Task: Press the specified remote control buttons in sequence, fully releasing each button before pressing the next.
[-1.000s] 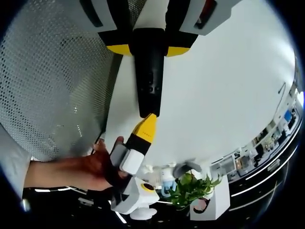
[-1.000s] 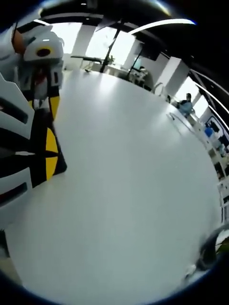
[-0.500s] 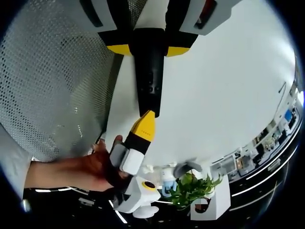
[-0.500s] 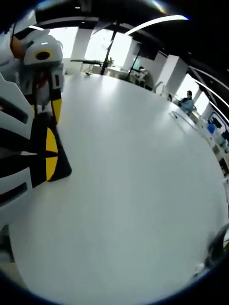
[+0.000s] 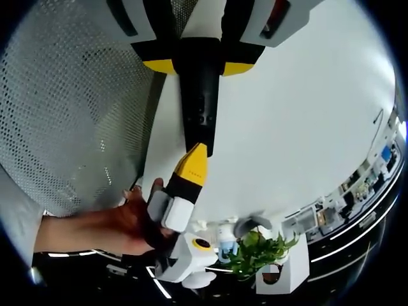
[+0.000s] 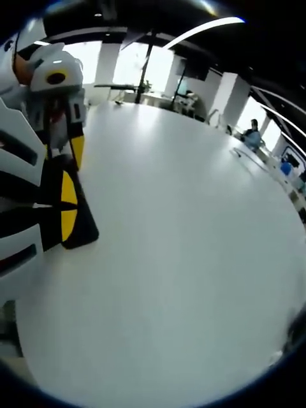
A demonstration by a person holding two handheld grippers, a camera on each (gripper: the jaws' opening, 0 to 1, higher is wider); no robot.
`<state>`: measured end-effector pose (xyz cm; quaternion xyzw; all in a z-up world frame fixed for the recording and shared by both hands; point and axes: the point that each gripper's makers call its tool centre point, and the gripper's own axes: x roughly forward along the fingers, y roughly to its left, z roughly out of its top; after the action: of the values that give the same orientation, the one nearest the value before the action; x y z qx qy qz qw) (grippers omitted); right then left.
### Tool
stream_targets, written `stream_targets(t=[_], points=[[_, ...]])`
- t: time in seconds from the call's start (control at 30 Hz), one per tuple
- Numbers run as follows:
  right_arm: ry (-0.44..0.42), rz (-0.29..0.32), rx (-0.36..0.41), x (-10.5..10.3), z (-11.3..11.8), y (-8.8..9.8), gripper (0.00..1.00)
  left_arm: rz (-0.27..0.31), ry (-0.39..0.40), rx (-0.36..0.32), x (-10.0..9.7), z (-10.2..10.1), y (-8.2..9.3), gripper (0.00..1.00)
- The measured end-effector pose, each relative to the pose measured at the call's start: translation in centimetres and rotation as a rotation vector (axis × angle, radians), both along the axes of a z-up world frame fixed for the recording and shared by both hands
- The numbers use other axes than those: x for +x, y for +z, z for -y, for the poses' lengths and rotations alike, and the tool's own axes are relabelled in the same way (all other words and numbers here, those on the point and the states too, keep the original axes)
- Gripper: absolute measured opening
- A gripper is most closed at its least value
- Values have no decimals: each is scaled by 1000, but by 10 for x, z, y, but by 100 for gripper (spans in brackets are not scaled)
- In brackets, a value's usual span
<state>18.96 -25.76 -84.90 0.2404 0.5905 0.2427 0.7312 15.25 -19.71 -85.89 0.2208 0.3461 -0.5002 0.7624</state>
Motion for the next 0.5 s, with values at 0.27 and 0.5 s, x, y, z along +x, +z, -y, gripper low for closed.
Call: stream_targets(t=[0.27, 0.5], points=[[-10, -10, 13, 0, 0, 0, 0, -1, 3, -1, 0, 0, 0, 25], [-2, 5, 5, 0, 0, 0, 0, -1, 5, 0, 1, 0, 0, 25]])
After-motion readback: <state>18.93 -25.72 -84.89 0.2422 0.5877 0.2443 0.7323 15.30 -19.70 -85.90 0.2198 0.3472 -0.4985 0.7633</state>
